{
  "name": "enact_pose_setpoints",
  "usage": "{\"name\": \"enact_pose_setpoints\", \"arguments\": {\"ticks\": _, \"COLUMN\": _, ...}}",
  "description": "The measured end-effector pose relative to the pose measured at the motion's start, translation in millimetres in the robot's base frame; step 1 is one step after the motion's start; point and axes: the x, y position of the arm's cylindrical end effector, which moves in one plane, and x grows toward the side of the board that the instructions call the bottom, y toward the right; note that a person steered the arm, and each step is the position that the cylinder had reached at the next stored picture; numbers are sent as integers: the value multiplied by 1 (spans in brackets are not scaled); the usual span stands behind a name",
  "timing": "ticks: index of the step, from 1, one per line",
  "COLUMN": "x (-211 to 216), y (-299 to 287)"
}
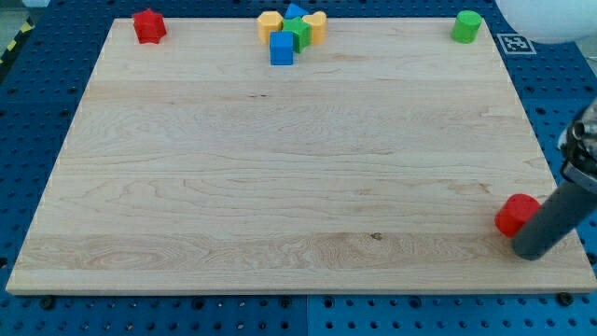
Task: Move the red circle to the center right of the board
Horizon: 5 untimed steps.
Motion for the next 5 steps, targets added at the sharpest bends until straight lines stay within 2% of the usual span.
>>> {"name": "enact_pose_setpoints", "arguments": {"ticks": 2, "x": -54, "y": -2}}
{"name": "enact_pose_setpoints", "arguments": {"ticks": 5, "x": -166, "y": -3}}
